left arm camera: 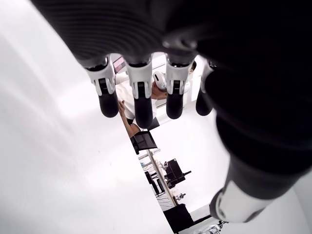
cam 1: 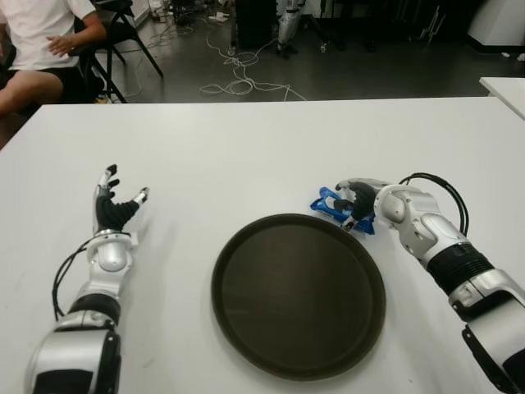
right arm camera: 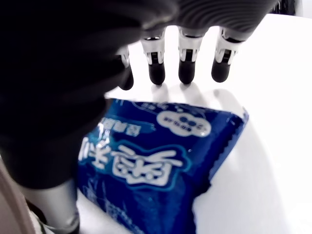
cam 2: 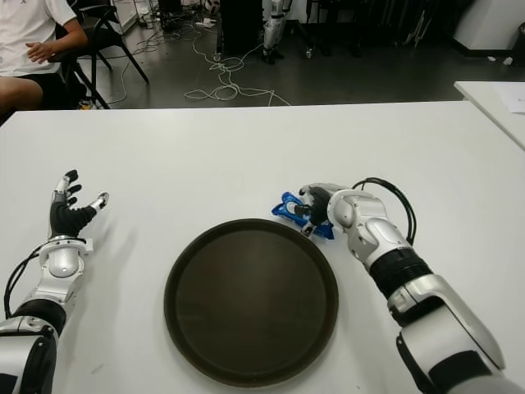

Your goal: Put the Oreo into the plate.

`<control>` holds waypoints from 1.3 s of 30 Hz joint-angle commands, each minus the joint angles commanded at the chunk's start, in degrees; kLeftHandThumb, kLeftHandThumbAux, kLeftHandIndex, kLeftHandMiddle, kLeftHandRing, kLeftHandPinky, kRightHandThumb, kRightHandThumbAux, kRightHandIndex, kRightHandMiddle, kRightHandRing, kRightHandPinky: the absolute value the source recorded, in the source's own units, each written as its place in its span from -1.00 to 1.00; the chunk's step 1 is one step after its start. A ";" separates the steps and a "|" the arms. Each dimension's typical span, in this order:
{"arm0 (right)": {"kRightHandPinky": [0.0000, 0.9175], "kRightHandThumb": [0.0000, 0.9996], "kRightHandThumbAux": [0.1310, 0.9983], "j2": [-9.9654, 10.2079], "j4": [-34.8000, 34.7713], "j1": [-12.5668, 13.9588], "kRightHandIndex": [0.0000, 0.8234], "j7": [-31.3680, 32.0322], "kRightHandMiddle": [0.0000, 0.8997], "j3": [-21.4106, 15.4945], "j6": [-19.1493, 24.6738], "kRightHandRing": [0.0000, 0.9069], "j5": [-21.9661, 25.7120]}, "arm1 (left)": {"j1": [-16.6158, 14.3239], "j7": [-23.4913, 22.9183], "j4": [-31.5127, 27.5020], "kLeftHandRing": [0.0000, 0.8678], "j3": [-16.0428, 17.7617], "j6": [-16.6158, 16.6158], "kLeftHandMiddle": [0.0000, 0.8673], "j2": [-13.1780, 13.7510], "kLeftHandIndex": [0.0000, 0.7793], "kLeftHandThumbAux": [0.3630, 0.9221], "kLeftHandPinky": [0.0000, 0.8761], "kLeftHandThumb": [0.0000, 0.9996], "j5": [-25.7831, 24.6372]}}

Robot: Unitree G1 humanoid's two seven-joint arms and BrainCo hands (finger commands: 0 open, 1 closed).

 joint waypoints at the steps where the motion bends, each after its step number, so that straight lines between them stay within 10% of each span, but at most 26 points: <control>1: -0.97 -1.00 0.49 -0.03 0.45 -0.11 -0.91 -0.39 -0.81 0.08 -0.63 -0.87 -0.06 | -0.02 -0.06 0.01 -0.78 0.03 0.04 -0.75 -0.01 -0.83 0.47 -0.78 -0.99 -0.05; 4: -0.95 -1.00 0.62 -0.33 1.78 -0.23 -0.76 -2.92 -0.79 0.36 -3.55 -0.86 -0.48 | -0.07 -0.24 0.06 -0.77 0.17 0.15 -0.75 -0.08 -0.83 0.46 -0.77 -0.99 -0.25; 7: -0.90 -0.09 0.48 -0.30 3.15 0.02 -0.25 -6.93 -0.76 0.10 -6.17 -0.84 -0.66 | -0.14 -0.23 0.18 -0.75 0.22 0.28 -0.73 -0.08 -0.82 0.48 -0.76 -0.98 -0.31; 11: -0.85 0.28 0.42 0.54 4.91 0.26 -0.05 -11.67 -0.75 -0.71 -7.17 -0.81 -0.35 | -0.15 -0.06 0.21 -0.75 0.02 0.11 -0.73 0.02 -0.81 0.47 -0.78 -0.98 -0.02; 39: -1.00 0.40 0.39 1.63 10.16 -1.31 0.01 -14.83 -0.86 -0.56 -8.81 -0.93 0.30 | 0.17 0.34 -0.18 -0.74 -0.22 -0.57 -0.73 0.14 -0.81 0.50 -0.75 -0.98 0.34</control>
